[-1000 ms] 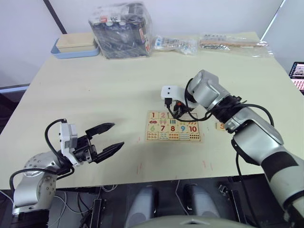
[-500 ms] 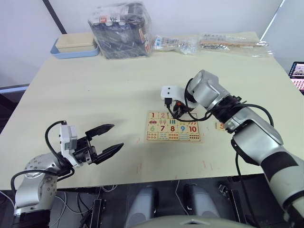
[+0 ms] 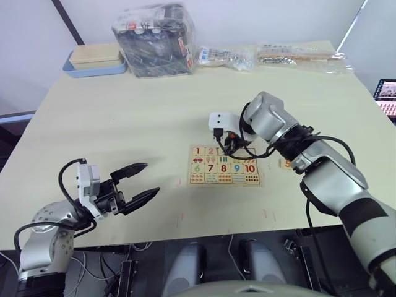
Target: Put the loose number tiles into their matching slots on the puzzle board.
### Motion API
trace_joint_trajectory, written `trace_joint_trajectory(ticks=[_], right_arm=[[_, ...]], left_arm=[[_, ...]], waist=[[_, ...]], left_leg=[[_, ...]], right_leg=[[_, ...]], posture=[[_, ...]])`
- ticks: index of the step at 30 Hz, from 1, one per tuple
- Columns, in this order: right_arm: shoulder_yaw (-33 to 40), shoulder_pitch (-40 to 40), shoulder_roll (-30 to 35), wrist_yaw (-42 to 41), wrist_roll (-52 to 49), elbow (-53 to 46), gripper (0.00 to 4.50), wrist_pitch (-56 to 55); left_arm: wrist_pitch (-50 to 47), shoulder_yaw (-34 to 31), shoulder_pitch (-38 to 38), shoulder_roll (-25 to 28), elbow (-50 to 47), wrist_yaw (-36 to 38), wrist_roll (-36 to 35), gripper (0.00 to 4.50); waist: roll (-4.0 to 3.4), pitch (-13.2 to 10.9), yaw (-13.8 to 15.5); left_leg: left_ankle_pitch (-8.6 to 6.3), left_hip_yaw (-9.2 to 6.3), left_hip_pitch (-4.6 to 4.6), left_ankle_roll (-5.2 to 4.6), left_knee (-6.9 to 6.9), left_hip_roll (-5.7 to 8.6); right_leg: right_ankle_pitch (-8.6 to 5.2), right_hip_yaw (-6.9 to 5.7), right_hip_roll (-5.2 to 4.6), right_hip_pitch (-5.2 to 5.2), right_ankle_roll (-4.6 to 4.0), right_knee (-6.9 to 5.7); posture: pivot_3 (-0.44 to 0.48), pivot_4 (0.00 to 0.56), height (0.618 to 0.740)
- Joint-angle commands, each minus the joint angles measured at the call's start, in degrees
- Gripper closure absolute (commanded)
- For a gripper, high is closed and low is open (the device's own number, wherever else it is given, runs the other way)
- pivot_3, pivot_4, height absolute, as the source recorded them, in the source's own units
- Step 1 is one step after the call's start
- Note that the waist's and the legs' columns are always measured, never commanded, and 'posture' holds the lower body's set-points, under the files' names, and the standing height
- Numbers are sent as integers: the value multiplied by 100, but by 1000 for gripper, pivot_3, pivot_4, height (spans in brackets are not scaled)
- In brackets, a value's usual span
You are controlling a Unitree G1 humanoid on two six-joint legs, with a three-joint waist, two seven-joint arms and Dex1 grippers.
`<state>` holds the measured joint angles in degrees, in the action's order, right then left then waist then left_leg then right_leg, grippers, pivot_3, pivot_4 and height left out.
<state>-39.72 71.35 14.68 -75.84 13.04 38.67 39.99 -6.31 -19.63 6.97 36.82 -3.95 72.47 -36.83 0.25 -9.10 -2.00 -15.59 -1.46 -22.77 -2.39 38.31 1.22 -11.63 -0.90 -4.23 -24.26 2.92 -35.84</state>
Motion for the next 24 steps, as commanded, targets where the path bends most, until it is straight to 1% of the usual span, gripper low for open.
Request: trace_joint_trajectory(ticks=[1, 19, 20, 22, 23, 24], right_arm=[[105, -5, -4, -43, 9, -114, 3629, -7], [106, -16, -33, -61, -7, -142, 3629, 11], [108, -16, -36, -61, -8, -140, 2593, 10], [110, -19, -36, -68, -10, -148, 1788, 9], [112, -18, -40, -69, -9, -146, 1192, 8], [109, -22, -37, -78, -8, -160, 884, 10]], left_arm=[[104, 1, -9, 3, -81, 26, -5, 0], [72, 2, 0, -14, -142, 12, 7, 0], [69, 4, -2, -15, -145, 8, 7, 0], [64, 7, -1, -16, -154, 0, 8, 0], [62, 7, -4, -15, -152, -1, 7, 0], [59, 8, -4, -17, -157, -7, 6, 0]], waist=[[0, 0, -3], [0, 0, -14], [0, 0, -16], [0, 0, -18], [0, 0, -19], [0, 0, -20]], left_leg=[[0, 0, 0, 0, 0, 0], [0, -1, 0, 0, 0, 0], [0, -1, 0, 0, -1, 0], [0, -1, 0, 0, -1, 0], [0, -1, 0, 0, -1, 0], [0, -1, 0, 0, -1, 0]], right_leg=[[0, 0, 0, 0, 0, 0], [0, 1, -7, 0, 0, 0], [0, 1, -15, 0, 0, 0], [0, -1, -28, 0, 0, 0], [0, -1, -28, 0, 0, 0], [0, -2, -28, 0, 0, 0]], posture=[[0, 150, 740], [0, 150, 740], [0, 150, 740], [0, 150, 740], [0, 150, 740], [0, 150, 740]])
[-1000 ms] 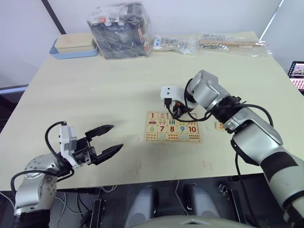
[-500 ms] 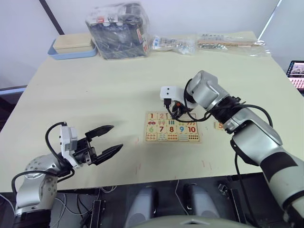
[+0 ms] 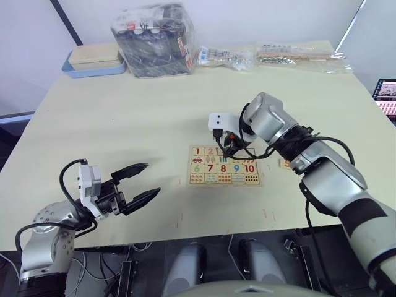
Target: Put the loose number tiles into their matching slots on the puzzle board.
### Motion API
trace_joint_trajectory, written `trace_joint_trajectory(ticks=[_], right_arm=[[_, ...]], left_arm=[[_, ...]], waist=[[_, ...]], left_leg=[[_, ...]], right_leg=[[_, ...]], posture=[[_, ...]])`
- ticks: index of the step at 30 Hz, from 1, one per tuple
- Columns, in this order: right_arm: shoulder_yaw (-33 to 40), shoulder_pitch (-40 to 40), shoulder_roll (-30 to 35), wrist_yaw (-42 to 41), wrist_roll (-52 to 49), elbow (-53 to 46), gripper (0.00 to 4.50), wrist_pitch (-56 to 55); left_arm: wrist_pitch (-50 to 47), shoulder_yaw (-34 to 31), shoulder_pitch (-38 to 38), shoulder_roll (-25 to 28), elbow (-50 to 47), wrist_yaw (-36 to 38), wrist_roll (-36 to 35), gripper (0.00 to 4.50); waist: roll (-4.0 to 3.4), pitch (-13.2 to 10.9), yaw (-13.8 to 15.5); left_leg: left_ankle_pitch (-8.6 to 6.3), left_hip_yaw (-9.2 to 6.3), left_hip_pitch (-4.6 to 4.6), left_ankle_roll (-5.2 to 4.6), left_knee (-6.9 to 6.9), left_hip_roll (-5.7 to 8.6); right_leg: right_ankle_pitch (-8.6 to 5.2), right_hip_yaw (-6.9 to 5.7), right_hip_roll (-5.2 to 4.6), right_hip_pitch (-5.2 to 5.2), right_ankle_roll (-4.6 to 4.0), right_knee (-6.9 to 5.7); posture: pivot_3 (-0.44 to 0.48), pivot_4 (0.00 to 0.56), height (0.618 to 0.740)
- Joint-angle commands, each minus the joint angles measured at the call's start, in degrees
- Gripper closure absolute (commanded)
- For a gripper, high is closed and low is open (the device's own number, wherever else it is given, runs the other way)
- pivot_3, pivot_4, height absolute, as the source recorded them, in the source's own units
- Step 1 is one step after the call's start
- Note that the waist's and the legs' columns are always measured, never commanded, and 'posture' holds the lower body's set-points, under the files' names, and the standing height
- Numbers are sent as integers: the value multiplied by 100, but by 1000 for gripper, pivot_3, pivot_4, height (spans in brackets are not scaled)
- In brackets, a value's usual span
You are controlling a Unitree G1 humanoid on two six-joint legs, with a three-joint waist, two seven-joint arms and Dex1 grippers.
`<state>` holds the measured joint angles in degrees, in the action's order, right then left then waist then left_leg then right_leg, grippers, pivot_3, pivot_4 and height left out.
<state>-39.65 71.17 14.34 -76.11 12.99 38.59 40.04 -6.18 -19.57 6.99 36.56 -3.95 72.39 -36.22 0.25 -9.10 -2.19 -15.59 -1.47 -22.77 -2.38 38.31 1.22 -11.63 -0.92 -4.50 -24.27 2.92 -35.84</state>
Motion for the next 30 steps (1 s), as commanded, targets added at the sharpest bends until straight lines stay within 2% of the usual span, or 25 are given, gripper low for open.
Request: trace_joint_trajectory(ticks=[1, 2, 7, 12, 18, 27, 30], right_arm=[[103, -7, -4, -55, -3, -161, 363, 9], [105, -9, -3, -55, -2, -168, 15, 11], [309, 8, 130, -127, -152, -426, 15, 117], [988, -352, 573, -369, -788, -1497, 15, 193], [2023, -1082, 825, 303, -1343, -2035, 15, -468], [2274, -1471, 849, 849, -1385, -1243, 15, -1311], [2366, -1439, 770, 964, -1448, -1029, 823, -1304]], left_arm=[[43, 2, -5, 8, -161, -4, -56, 0], [40, 3, -3, 6, -167, -9, -58, 0], [27, 14, 4, -4, -207, -35, -64, 0], [-8, 3, 14, -29, -304, -103, -102, 0], [-124, 13, 4, -45, -468, -224, -131, 0], [-280, 91, -159, -23, -477, -236, -184, 0], [-304, 118, -190, 4, -462, -211, -197, 0]], waist=[[0, 0, -1], [0, 0, -1], [-1, -1, -1], [3, 2, 21], [5, 3, 20], [6, 3, 14], [6, 3, 12]], left_leg=[[0, 0, 0, 0, 0, 0], [0, 0, 0, 0, 0, 0], [0, 0, 0, 0, 0, 1], [0, -3, -3, -1, 0, 4], [0, -3, -2, -1, 0, 3], [0, 3, -1, -2, 0, 2], [0, 9, -2, -3, 0, 3]], right_leg=[[0, 0, 0, 0, 0, 0], [0, -1, 0, 0, 0, 0], [0, -1, 2, 0, 0, 0], [0, -5, 0, 1, 0, 2], [1, -3, -9, 0, 1, -1], [1, 0, -6, 3, 1, -2], [1, 5, -6, 3, 1, -1]], posture=[[0, 150, 740], [0, 150, 740], [0, 150, 740], [0, 150, 740], [0, 150, 740], [0, 150, 740], [0, 150, 740]])
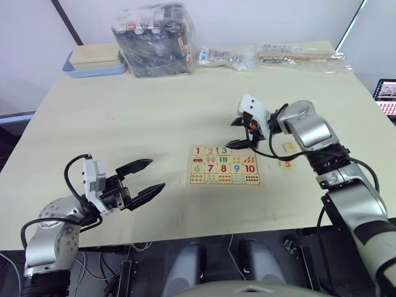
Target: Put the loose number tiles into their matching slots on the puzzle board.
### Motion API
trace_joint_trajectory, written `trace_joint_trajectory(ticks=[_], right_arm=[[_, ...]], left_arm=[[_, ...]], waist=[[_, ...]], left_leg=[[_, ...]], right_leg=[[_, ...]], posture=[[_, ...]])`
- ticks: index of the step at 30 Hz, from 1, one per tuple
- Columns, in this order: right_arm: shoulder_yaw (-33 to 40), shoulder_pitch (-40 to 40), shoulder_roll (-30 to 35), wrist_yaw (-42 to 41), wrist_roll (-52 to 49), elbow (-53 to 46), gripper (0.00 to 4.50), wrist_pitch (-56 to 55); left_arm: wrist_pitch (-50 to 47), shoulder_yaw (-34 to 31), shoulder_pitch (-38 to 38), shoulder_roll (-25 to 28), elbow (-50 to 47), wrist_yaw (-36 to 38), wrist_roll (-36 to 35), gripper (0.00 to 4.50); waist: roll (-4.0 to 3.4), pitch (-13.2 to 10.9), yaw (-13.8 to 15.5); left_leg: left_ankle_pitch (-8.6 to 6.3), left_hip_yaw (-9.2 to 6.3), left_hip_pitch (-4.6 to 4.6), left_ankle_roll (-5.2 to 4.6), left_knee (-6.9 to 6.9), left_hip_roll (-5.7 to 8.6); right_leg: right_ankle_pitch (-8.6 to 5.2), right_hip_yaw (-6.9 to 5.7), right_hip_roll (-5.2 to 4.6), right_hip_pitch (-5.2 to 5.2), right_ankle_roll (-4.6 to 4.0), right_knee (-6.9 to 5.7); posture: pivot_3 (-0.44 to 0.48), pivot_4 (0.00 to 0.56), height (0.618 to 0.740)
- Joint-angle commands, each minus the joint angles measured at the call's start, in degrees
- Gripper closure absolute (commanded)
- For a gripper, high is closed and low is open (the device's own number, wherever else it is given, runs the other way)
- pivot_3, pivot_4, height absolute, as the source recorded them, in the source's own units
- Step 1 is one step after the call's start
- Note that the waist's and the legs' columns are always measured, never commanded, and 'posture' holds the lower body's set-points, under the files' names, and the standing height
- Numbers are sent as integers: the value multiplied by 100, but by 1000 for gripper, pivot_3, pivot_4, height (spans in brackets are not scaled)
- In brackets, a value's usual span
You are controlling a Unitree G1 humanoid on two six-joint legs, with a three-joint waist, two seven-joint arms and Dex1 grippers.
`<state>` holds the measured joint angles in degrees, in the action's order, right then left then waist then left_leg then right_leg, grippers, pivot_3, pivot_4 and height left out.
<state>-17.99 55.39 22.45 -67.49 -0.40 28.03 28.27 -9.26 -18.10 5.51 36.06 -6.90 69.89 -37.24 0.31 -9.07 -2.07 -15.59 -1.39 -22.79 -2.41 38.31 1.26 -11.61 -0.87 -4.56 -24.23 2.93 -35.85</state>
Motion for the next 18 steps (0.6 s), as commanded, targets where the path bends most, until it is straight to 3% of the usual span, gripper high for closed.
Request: trace_joint_trajectory(ticks=[1, 5, 6, 7, 8, 18], right_arm=[[200, 144, -58, 124, -107, 100, 1201, -164], [156, 150, -179, 270, -25, 475, 3079, -380], [159, 164, -205, 295, -17, 555, 3825, -421], [161, 179, -230, 317, -11, 624, 3887, -455], [156, 188, -252, 334, 1, 686, 4377, -495], [125, 270, -454, 411, 103, 1118, 4377, -755]], left_arm=[[-2, -20, -57, 62, -162, 39, -97, 0], [-26, 2, -119, 84, -138, 44, -96, 0], [-27, 0, -123, 86, -133, 47, -95, 0], [-27, -2, -127, 90, -126, 49, -96, 0], [-26, -5, -126, 92, -123, 50, -97, 0], [19, -49, 3, 69, -180, 20, -97, 0]], waist=[[0, 0, 0], [0, 0, -4], [0, 0, -4], [0, 0, -5], [0, 0, -4], [-1, 0, -9]], left_leg=[[0, 0, 0, 0, 0, 0], [0, -1, 1, 0, 0, -1], [0, -2, 2, 0, 0, -2], [0, -1, 2, 0, 0, -2], [0, -1, 1, 0, 0, -2], [0, -1, 1, 0, 0, -1]], right_leg=[[0, 1, 0, 0, 0, 0], [0, -1, 5, 0, 0, 0], [0, -1, 9, 0, 0, -1], [0, 0, 9, 0, 0, -1], [0, 0, 9, 0, 0, -1], [0, 1, 9, 0, 0, -1]], posture=[[0, 150, 740], [0, 150, 740], [0, 150, 740], [0, 150, 740], [0, 150, 740], [0, 150, 740]])
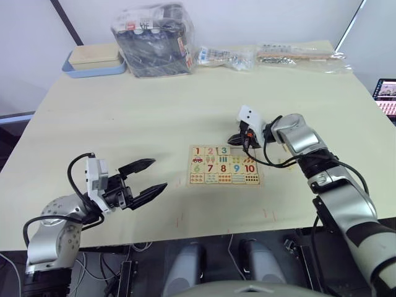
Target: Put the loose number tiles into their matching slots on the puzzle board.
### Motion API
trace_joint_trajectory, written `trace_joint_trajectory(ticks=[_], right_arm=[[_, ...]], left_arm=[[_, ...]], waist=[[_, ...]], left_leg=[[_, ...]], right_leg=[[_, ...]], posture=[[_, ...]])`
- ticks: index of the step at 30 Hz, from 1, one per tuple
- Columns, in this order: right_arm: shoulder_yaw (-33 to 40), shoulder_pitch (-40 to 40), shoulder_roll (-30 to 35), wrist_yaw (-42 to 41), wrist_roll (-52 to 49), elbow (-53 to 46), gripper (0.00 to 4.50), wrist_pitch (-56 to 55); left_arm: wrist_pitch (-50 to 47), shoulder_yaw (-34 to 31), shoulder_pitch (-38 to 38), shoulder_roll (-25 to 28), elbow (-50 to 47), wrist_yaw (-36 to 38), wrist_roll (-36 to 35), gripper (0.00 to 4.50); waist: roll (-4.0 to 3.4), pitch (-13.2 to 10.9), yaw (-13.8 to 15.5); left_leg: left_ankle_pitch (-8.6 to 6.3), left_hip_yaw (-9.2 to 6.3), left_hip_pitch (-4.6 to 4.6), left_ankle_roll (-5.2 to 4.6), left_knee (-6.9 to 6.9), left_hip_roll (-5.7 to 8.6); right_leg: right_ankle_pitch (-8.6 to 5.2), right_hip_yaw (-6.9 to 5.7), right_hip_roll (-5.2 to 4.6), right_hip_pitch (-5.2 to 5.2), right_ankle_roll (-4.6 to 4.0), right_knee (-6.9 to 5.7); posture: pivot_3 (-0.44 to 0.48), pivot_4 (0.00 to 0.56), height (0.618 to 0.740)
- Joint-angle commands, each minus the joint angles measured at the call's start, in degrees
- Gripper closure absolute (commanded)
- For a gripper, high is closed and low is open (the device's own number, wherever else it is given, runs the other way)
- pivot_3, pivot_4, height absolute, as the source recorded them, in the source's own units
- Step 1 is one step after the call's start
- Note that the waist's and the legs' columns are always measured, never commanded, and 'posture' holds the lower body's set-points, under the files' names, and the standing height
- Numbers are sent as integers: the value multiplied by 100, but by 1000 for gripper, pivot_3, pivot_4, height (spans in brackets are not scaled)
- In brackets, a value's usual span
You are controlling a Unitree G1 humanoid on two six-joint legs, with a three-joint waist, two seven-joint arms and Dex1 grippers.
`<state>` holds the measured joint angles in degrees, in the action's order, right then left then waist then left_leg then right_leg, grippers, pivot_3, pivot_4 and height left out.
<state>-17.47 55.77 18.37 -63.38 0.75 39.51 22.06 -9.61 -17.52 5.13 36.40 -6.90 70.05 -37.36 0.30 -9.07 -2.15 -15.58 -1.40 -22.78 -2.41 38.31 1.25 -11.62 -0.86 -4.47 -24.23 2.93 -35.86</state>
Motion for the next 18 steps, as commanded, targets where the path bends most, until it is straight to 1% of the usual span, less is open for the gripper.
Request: trace_joint_trajectory(ticks=[1, 18], right_arm=[[71, 236, -60, 2, -3, -8, 4377, -152], [3, 205, -141, -140, 91, -7, 4377, -159]], left_arm=[[57, -110, 52, 34, -184, 0, -84, 0], [142, -102, 95, 21, -129, 44, -70, 0]], waist=[[0, 0, -4], [0, 0, -1]], left_leg=[[0, 0, 0, 0, 0, 0], [0, 0, 0, 0, 0, -1]], right_leg=[[0, 0, 0, 0, 0, 0], [0, 0, -1, 0, 0, 0]], posture=[[0, 150, 740], [0, 150, 740]])
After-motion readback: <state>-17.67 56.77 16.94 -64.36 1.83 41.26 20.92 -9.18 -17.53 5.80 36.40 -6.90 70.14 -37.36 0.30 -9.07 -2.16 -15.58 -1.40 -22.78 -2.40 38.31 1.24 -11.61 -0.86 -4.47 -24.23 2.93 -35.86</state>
